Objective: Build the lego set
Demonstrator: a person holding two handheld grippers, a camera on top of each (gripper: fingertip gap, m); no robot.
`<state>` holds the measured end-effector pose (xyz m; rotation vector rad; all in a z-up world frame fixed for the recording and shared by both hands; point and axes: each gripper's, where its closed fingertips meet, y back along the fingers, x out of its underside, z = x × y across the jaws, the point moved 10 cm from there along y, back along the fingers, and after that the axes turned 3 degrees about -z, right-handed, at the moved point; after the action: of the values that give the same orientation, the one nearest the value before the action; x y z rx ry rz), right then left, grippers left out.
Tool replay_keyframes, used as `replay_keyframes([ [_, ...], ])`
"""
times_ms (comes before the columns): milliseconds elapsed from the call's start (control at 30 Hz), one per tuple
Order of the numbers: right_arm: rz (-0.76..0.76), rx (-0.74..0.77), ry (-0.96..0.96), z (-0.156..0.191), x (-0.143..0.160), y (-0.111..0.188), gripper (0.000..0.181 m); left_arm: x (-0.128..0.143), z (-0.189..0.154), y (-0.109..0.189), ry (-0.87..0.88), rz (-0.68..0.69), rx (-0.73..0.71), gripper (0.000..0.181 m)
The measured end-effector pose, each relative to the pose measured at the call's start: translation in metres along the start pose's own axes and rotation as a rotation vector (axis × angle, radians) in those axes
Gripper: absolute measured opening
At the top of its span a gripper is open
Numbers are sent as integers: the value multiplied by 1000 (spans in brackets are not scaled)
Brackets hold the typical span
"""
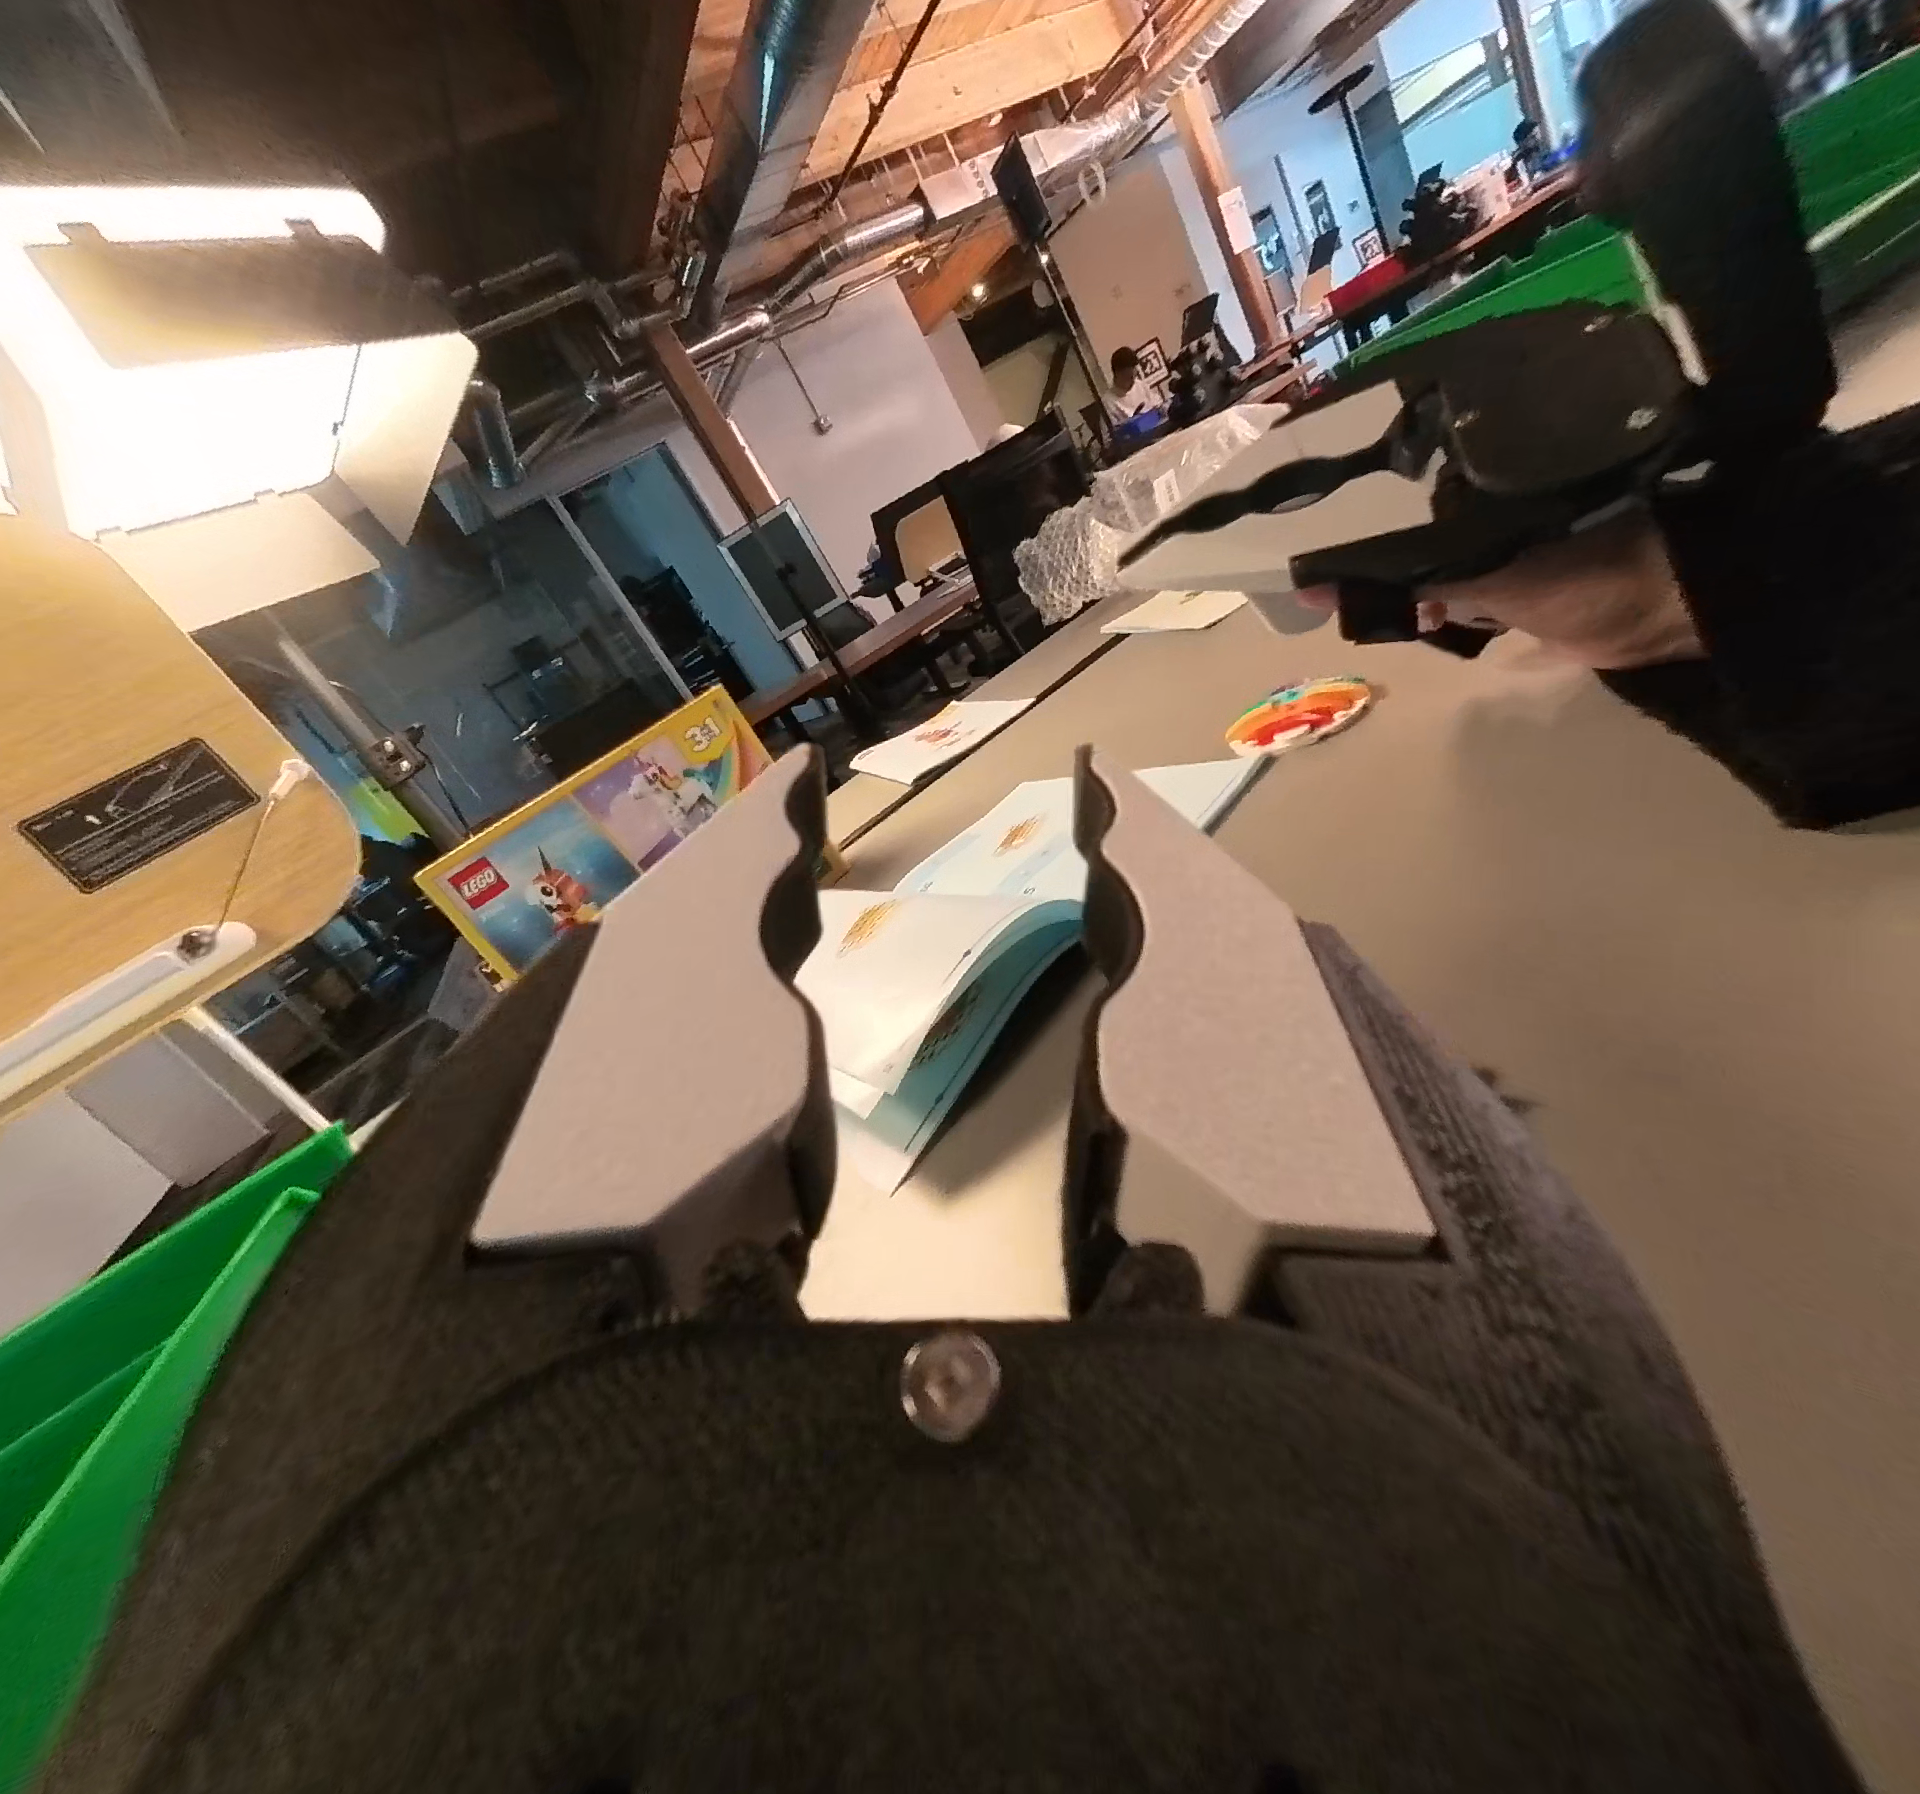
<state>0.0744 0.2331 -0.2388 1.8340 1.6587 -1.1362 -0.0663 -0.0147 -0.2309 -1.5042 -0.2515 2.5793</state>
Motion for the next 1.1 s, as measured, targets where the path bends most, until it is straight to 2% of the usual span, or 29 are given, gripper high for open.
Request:
replay_keyframes([
  [67,20,11,14,-1,2,-1,3,-5,-1,3,24,-11,16,46],
  [167,50,22,33,-1,4,-2,3,-29,-5,18,61,-9,44,41],
  [267,71,39,42,-2,5,-3,2,-60,2,47,160,-32,39,38],
  [333,84,55,41,-4,6,-3,2,-76,16,71,214,-61,-13,38],
  [400,100,72,30,-6,8,-3,2,-86,34,95,230,-59,-113,37],
  [500,106,128,14,-10,8,0,1,-96,67,138,146,84,-449,35],
  [533,99,151,10,-12,8,2,1,-99,75,153,124,105,-522,35],
  [667,138,197,17,-16,11,3,1,-98,104,198,135,187,-681,39],
  [800,155,207,46,-15,11,1,0,-89,119,226,182,217,-759,40],
  [1100,182,229,55,-15,13,0,0,-76,125,247,243,196,-804,40],
])
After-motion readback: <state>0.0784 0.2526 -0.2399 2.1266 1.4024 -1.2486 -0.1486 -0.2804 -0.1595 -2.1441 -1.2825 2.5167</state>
